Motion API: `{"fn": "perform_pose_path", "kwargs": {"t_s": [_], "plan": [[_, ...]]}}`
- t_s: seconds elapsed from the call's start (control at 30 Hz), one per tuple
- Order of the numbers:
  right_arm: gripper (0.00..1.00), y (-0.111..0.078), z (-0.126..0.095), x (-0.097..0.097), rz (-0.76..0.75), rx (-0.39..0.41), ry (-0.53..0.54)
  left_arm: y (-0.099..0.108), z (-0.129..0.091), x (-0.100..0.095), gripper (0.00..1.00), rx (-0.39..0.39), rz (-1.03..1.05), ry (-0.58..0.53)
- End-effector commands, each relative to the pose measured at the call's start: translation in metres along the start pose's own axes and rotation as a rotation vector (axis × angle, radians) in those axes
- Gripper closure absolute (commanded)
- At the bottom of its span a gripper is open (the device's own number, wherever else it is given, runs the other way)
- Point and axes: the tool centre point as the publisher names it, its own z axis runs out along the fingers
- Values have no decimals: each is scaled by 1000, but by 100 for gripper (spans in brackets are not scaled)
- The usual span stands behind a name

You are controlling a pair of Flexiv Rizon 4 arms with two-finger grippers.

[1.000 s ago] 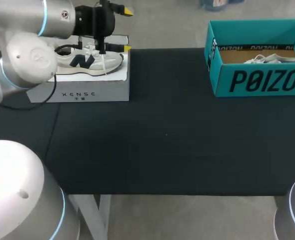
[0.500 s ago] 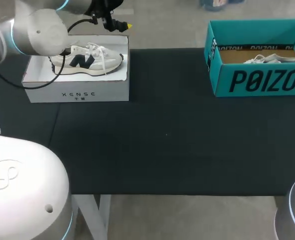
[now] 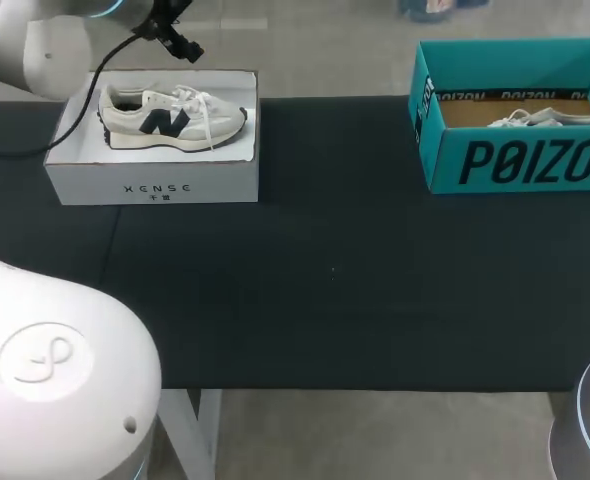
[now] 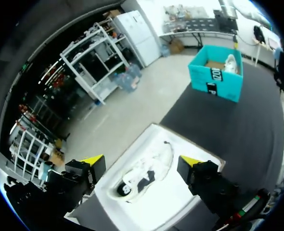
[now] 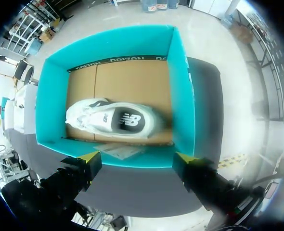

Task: Take the shoe out of the shoebox, open the shoe tongue, remove and reinsert the insole, then place the shoe into the shoebox

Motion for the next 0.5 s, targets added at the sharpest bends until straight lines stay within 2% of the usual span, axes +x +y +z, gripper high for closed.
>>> {"fn": "perform_pose_path", "kwargs": {"t_s": [0.03, 0.17, 0.37, 0.5], "plan": [[0, 0, 0, 0, 0, 0, -1, 3, 17, -5, 0, -799, -962, -548], [0, 0, 0, 0, 0, 0, -1, 20, 34, -11, 0, -896, -1066, -586], [0, 0, 0, 0, 0, 0, -1, 36, 53, -17, 0, -987, -1157, -593], [0, 0, 0, 0, 0, 0, -1, 37, 56, -18, 0, -993, -1138, -583]]}}
